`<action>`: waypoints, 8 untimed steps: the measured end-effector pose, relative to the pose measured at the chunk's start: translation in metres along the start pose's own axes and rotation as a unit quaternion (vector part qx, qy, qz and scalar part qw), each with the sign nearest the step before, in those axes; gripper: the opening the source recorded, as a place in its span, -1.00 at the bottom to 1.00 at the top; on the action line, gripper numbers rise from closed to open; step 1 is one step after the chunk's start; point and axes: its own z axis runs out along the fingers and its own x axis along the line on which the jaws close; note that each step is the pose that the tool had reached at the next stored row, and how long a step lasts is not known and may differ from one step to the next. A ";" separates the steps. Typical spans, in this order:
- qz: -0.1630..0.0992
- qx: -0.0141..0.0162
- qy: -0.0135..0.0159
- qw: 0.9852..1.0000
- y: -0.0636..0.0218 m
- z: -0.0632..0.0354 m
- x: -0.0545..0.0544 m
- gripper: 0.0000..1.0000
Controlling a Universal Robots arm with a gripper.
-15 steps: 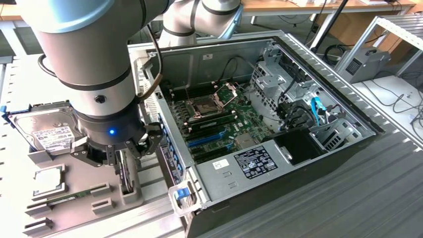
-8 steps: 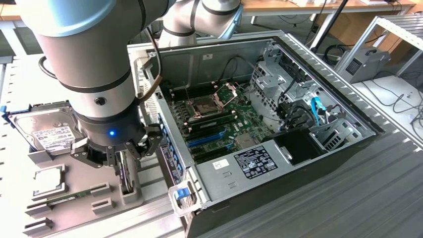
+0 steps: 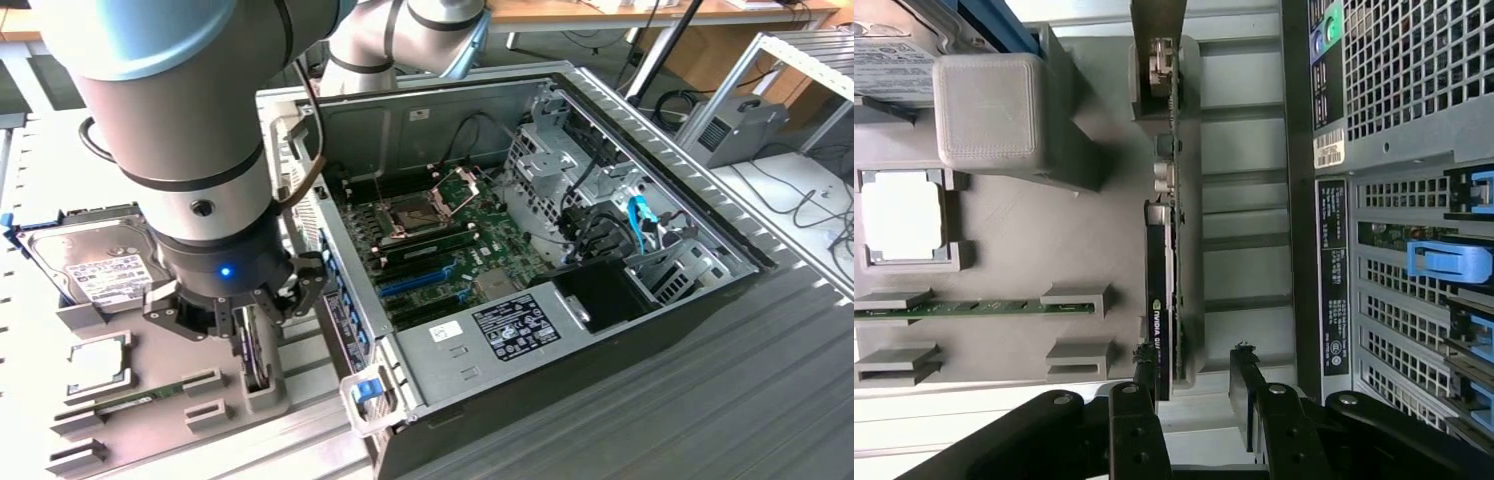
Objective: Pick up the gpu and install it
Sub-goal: 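Pick up the gpu and move the gpu toward the slot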
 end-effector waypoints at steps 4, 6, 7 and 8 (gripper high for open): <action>0.000 0.001 0.000 1.000 0.0000 0.0020 0.001 -0.16; 0.000 0.001 0.000 1.000 0.0000 0.0027 0.001 -0.16; 0.000 0.001 0.000 1.000 0.0000 0.0030 0.002 -0.16; 0.000 0.002 0.000 1.000 0.0000 0.0033 0.002 -0.16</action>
